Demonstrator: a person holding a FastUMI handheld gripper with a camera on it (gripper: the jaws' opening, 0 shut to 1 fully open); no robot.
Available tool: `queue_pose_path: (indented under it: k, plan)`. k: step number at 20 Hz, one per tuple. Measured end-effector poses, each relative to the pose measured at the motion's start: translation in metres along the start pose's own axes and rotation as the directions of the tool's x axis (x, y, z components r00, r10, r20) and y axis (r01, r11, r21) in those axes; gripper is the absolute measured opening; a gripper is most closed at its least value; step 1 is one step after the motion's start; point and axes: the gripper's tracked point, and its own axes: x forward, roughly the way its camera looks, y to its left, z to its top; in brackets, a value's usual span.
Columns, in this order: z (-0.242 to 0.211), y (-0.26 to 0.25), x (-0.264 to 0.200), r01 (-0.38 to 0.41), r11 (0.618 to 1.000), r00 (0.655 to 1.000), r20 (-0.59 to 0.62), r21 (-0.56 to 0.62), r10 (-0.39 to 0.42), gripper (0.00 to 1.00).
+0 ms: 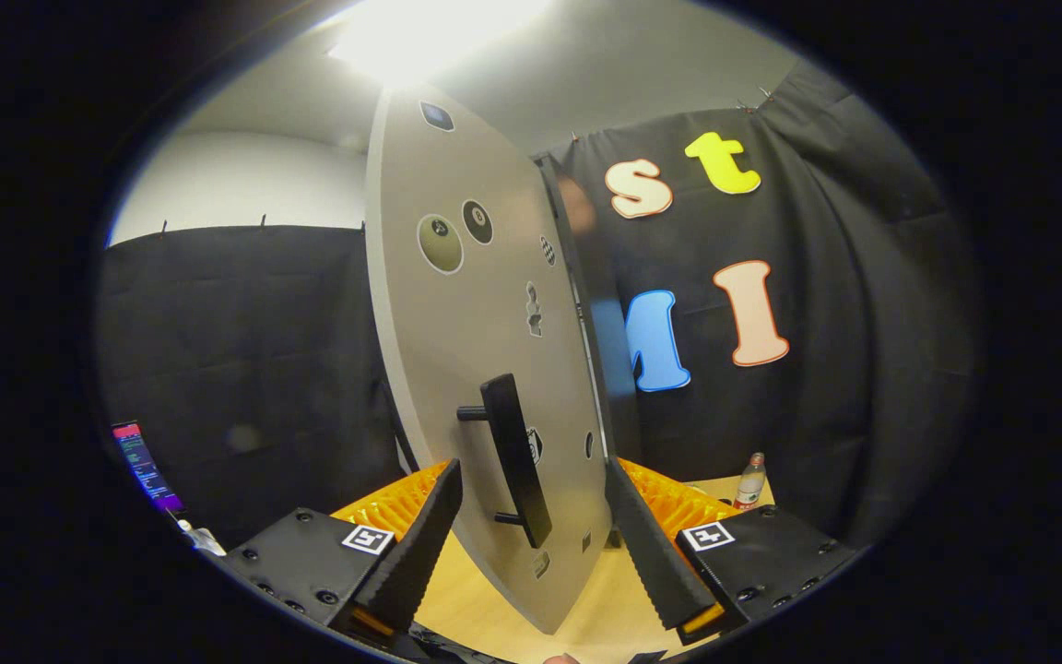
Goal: Open the shoe cabinet door, grab the shoes and put them into the shoe cabinet, then close the shoe cabinet door.
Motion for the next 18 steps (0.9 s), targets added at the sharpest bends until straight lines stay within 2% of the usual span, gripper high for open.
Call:
queue_pose_path:
  k: [12,18]
  plan:
    - [0.002,0.016,0.040,-0.200,0.978,0.980,-0.023,-0.061,0.199,0.97]
    - [-0.008,0.061,0.079,-0.239,0.970,0.970,-0.048,-0.040,0.237,0.97]
